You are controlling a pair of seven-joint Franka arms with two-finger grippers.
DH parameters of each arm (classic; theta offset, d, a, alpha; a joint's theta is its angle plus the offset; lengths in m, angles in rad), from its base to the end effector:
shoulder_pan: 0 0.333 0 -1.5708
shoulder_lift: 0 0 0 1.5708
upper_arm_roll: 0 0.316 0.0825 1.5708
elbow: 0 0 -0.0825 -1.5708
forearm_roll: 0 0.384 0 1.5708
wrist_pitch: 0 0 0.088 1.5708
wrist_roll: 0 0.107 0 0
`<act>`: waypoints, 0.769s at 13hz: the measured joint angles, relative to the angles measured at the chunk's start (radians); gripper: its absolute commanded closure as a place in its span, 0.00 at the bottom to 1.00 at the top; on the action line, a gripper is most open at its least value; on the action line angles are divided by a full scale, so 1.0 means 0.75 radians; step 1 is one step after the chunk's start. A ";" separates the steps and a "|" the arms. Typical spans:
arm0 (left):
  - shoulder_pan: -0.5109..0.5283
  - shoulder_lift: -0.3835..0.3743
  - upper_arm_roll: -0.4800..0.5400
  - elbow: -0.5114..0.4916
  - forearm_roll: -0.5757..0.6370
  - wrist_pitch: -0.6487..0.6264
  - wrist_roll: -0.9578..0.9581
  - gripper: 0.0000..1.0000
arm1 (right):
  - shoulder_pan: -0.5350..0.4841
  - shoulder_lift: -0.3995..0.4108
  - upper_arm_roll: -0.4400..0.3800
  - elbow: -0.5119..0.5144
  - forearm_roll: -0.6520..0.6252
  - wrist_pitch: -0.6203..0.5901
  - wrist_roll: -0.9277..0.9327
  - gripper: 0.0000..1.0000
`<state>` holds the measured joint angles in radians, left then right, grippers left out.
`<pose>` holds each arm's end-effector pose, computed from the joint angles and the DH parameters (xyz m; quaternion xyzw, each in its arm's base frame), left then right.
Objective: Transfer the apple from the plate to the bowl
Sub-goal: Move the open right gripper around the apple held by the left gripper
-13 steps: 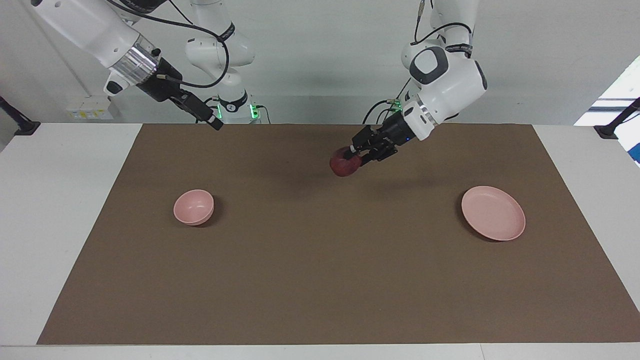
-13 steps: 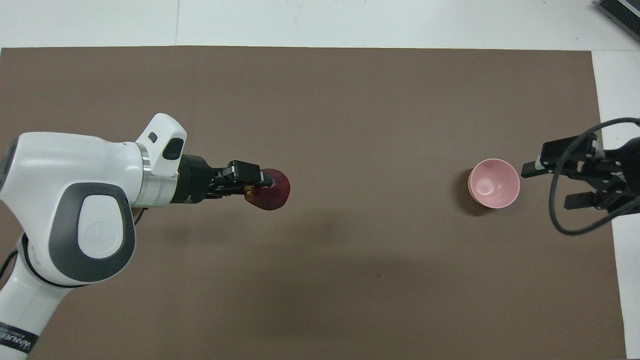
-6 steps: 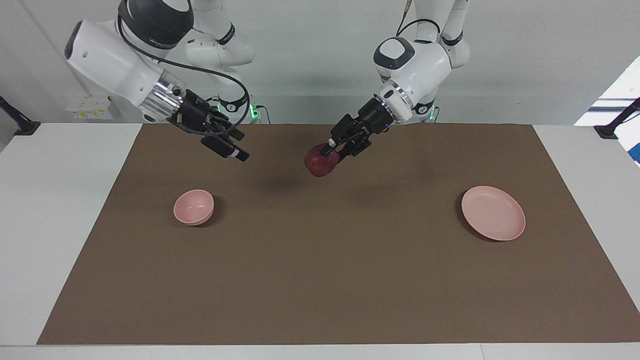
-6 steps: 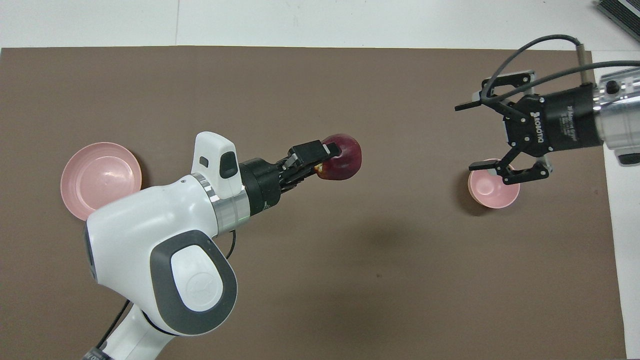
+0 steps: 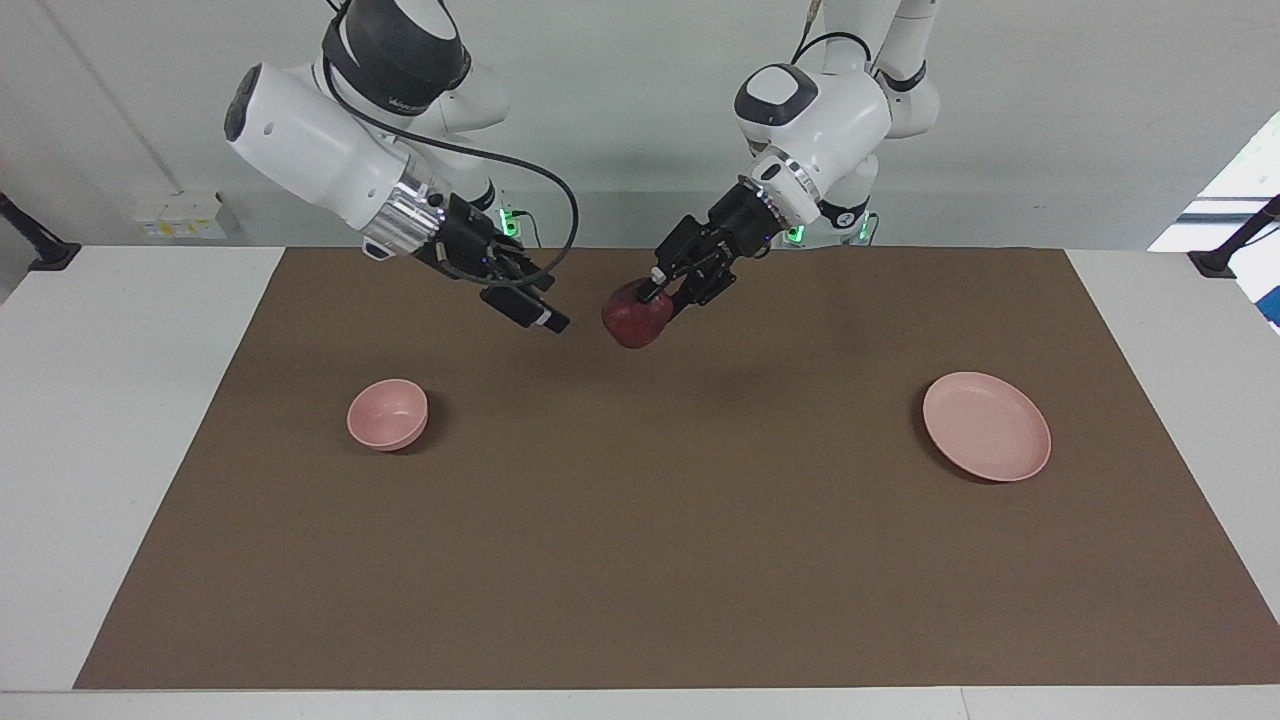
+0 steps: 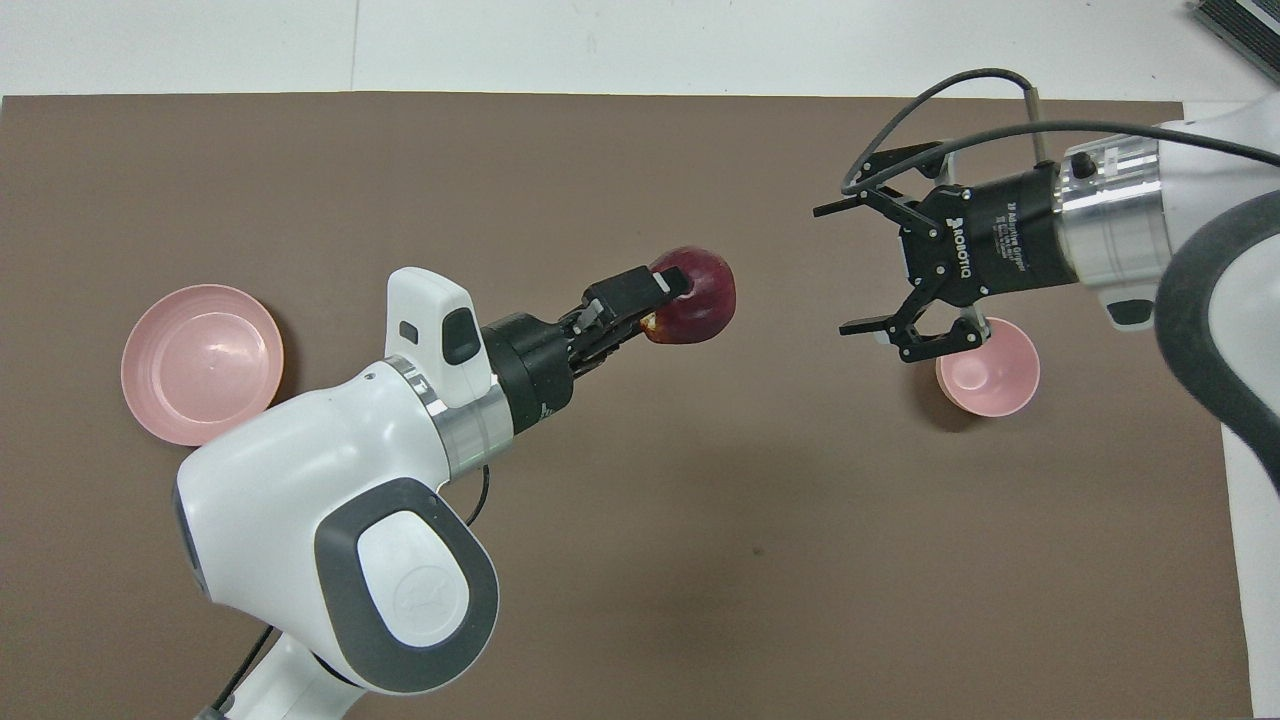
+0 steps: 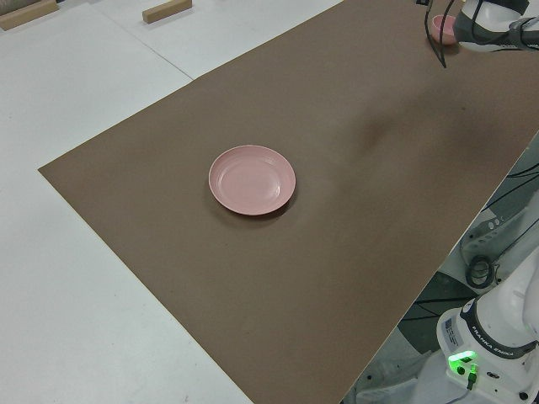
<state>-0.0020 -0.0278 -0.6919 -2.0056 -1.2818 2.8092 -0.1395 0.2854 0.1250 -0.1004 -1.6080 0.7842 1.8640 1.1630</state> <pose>0.4771 -0.3412 0.5332 0.8292 0.2182 0.1360 0.4963 0.5970 0.1707 0.5829 -0.7760 0.5096 0.1810 0.3246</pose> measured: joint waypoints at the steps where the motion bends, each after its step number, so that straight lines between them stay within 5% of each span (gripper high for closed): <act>1: 0.000 0.000 0.000 0.000 0.000 0.001 0.000 1.00 | 0.024 0.003 0.000 -0.001 0.000 0.007 -0.013 0.00; 10: 0.000 0.000 0.000 0.000 0.000 0.002 0.000 1.00 | 0.085 0.033 0.000 -0.042 0.000 0.060 -0.124 0.00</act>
<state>-0.0020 -0.0275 -0.6919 -2.0056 -1.2818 2.8106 -0.1395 0.3490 0.1500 -0.1002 -1.6392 0.7842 1.9087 1.0697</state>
